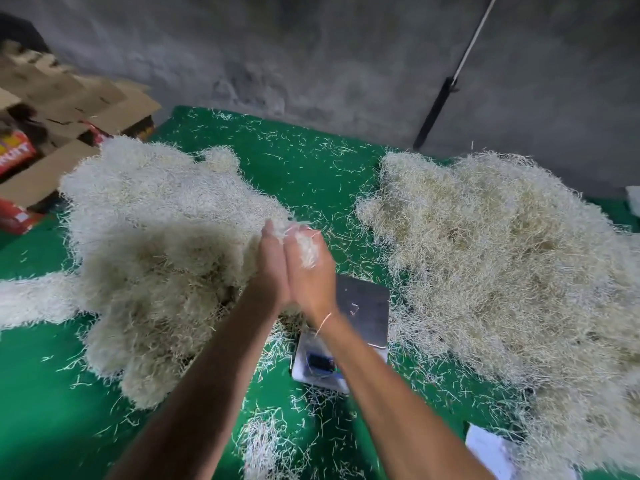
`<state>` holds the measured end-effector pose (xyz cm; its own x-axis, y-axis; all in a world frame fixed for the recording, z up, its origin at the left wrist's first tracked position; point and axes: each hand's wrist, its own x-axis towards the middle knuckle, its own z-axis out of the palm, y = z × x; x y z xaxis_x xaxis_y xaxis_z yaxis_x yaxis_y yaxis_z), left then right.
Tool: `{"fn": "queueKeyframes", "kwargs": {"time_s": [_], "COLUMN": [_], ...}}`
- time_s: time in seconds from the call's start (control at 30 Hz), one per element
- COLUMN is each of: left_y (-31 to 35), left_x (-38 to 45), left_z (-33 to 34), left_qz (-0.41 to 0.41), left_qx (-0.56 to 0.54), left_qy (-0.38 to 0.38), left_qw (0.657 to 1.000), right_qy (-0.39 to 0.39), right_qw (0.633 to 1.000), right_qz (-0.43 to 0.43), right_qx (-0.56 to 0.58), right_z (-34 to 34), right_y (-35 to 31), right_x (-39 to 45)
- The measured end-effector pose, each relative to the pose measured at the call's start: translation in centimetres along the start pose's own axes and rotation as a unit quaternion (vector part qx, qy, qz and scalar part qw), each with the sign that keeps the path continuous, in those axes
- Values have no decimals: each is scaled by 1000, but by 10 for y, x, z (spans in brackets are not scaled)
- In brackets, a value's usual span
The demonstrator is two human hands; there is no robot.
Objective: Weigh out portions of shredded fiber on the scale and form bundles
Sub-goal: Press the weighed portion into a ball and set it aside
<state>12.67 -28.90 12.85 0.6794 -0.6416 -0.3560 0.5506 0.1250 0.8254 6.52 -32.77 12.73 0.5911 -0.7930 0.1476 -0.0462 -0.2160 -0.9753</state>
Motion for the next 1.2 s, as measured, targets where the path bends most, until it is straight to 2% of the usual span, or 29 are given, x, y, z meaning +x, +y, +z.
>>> {"fn": "queueKeyframes", "kwargs": {"time_s": [0.03, 0.1, 0.17, 0.2, 0.27, 0.37, 0.43, 0.67, 0.8, 0.87, 0.9, 0.93, 1.0, 1.03, 1.07, 1.1, 1.17, 1.2], "left_y": [-3, -4, 0, -2, -6, -12, -14, -39, -38, -38, -41, -44, -57, -66, -76, -86, -106, -115], "left_x": [3, 0, 4, 9, 11, 9, 8, -3, -4, -2, 0, 1, 1, 2, 2, 4, 9, 13], "left_z": [-5, -8, -18, -22, -28, -33, -41, -27, 4, 21, 29, 40, 61, 72, 82, 90, 107, 115], "left_qz": [7, -47, -75, -62, -63, -97, -102, -118, -105, -96, -90, -88, -68, -46, -15, 14, 42, 32], "left_qx": [16, -18, -89, -118, -130, -145, -132, -40, -103, -96, -78, -50, 55, 130, 202, 255, 307, 319], "left_qy": [6, -36, 8, 50, 108, 108, 107, 46, 19, -6, -30, -56, -97, -113, -121, -128, -163, -184], "left_qw": [1000, 998, 993, 990, 984, 979, 980, 991, 989, 991, 992, 993, 991, 984, 972, 958, 937, 929], "right_qy": [-7, -37, -75, -78, -106, -232, -273, -183, -96, -31, -1, 19, 19, 10, 1, -2, -29, -62], "right_qw": [999, 991, 972, 967, 966, 954, 946, 967, 981, 978, 967, 939, 837, 798, 774, 771, 763, 752], "right_qz": [14, 33, 15, 5, -13, 5, -4, -1, 4, -19, -47, -81, -104, -87, -44, 36, 205, 249], "right_qx": [-29, -127, -222, -242, -236, -191, -173, -176, -168, -204, -251, -332, -536, -597, -631, -635, -613, -607], "right_z": [-4, -10, 4, 18, 50, 89, 98, 40, -15, -45, -63, -83, -124, -146, -169, -194, -242, -262], "right_y": [0, -3, -16, -24, -49, -90, -96, -25, 13, 27, 35, 45, 64, 74, 84, 92, 112, 128], "right_x": [15, 42, 66, 77, 95, 108, 109, 77, 56, 49, 48, 49, 55, 57, 60, 62, 63, 58]}}
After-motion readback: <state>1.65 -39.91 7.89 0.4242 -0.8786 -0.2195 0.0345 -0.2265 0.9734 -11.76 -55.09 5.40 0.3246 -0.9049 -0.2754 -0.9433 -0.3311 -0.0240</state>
